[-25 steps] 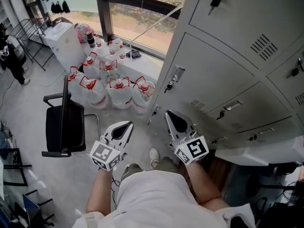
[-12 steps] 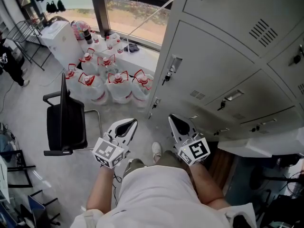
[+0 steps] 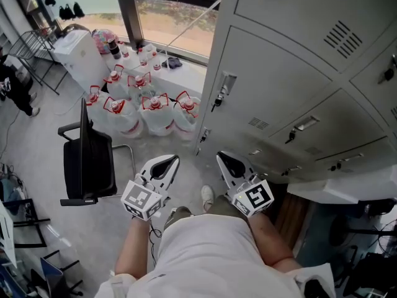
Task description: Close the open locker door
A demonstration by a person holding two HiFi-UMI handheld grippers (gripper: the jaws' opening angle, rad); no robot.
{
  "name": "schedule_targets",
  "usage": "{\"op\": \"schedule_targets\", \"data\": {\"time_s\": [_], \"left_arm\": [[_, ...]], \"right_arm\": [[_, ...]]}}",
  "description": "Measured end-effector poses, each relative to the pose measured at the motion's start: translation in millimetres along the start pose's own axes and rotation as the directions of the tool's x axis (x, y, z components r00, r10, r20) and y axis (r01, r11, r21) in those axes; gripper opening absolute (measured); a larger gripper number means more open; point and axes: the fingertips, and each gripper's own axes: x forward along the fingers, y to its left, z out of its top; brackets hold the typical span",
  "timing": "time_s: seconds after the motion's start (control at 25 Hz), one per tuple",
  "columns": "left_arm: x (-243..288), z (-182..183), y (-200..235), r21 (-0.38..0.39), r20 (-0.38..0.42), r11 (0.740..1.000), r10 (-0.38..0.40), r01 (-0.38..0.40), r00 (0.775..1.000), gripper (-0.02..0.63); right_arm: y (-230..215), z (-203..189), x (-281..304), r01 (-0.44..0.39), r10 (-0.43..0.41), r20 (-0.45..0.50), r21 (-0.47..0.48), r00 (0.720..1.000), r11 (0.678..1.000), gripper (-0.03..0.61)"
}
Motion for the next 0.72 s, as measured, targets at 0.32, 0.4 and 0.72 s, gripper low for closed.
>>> {"op": "schedule_targets", "data": {"time_s": [0.32,0.4,0.72], "left_arm": [[2.3,9.6,7.7,0.016,0.015,1.000,0.021,-0.022,1.000,0.003],[4.0,10.6,7.9,0.019,0.015,1.000,0.021,-0.021,1.000,0.003],[8.5,9.5,8.6,0.017,0.013,1.000,0.021,-0.021,1.000,0.003]], "right_arm": [[-3.3,6.1,8.5,-0.013,0.013,0.016,0.001,1.000,1.000,-0.003],[-2.9,6.3,10.1,-0.019,0.019,0.016,-0.002,1.000,1.000,-0.003],[-3.7,7.5,14.3,-0.033,0.033,0.016,-0.005,0.999,0.999,-0.003]]}}
